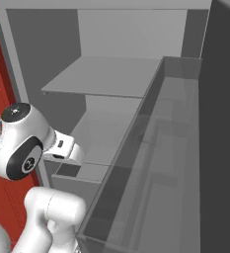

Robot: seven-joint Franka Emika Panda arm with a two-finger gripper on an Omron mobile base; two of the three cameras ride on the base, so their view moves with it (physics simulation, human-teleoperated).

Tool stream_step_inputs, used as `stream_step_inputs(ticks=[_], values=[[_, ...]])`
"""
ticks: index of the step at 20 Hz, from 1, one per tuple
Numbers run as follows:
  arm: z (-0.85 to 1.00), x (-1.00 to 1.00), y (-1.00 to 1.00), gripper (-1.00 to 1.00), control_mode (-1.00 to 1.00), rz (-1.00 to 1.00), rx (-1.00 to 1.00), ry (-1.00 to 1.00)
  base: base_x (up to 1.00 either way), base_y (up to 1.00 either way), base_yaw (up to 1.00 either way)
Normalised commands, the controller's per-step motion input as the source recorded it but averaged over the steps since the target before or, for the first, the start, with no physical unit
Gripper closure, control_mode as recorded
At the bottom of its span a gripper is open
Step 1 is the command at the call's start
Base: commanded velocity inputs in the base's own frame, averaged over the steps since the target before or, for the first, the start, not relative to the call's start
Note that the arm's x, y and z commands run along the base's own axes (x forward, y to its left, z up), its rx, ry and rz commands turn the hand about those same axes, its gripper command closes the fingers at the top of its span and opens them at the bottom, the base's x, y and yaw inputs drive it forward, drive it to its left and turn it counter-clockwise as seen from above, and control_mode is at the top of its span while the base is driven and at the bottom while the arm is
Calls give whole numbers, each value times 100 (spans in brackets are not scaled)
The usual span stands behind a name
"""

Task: Place two dumplings into each of the tupperware containers and then place the containers in the fridge.

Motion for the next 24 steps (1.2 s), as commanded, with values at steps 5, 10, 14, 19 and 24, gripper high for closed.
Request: stream_step_inputs(ticks=[5,10,14,19,24], values=[[0,0,42,-100,-100,0,-8,0,0,0,0],[0,-3,0,-100,100,0,0,2,-7,-1,0],[0,0,0,-100,100,0,0,0,-85,-4,-13],[0,0,0,-100,100,0,0,0,-100,51,-20],[0,0,0,-100,100,0,0,0,-96,100,-39]])
